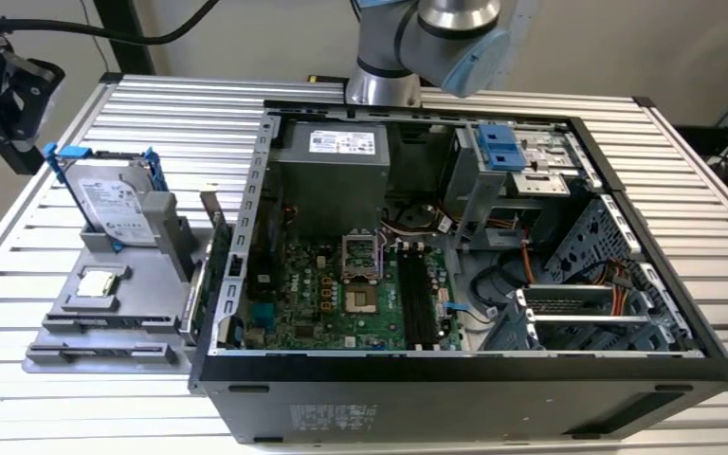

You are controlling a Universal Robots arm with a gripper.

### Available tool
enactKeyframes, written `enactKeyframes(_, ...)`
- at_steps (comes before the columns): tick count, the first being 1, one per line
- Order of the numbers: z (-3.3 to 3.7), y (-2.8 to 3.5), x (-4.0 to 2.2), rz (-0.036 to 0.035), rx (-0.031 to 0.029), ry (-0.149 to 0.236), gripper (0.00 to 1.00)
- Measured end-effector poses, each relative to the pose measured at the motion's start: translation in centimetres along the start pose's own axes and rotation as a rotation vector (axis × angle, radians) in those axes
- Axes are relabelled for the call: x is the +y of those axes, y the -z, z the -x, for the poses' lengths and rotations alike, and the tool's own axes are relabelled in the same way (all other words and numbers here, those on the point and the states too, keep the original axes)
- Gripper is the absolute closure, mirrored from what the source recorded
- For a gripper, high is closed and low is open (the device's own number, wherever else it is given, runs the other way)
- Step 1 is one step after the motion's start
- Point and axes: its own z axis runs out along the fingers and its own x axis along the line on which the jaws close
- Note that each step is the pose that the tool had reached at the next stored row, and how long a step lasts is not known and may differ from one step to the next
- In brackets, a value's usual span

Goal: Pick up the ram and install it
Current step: 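Reach for the ram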

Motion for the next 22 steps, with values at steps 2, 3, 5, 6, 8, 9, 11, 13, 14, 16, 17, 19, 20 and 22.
enactKeyframes(2, 0.0, 0.01, -0.15, 0.0, 0.0005, 0.009, 1.0)
enactKeyframes(3, 0.0, 0.01, -0.23, 0.0001, 0.0006, 0.01, 1.0)
enactKeyframes(5, 0.01, 0.04, -0.68, 0.0002, 0.0007, 0.011, 1.0)
enactKeyframes(6, 0.01, 0.05, -0.98, 0.0002, 0.0006, 0.012, 1.0)
enactKeyframes(8, 0.06, 0.07, -1.5, 0.0002, 0.0006, 0.012, 1.0)
enactKeyframes(9, 0.1, 0.08, -1.74, 0.0002, 0.0006, 0.012, 1.0)
enactKeyframes(11, 0.2, 0.1, -2.18, 0.0002, 0.0006, 0.013, 1.0)
enactKeyframes(13, 0.3, 0.12, -2.62, 0.0001, 0.0007, 0.014, 1.0)
enactKeyframes(14, 0.35, 0.13, -2.86, 0.0001, 0.0008, 0.014, 1.0)
enactKeyframes(16, 0.45, 0.15, -3.36, 0.0002, 0.0007, 0.015, 1.0)
enactKeyframes(17, 0.49, 0.16, -3.61, 0.0002, 0.0007, 0.015, 1.0)
enactKeyframes(19, 0.57, 0.18, -4.08, 0.0002, 0.0008, 0.016, 1.0)
enactKeyframes(20, 0.62, 0.19, -4.32, 0.0002, 0.0008, 0.016, 1.0)
enactKeyframes(22, 0.66, 0.21, -4.72, 0.0003, 0.0009, 0.016, 1.0)
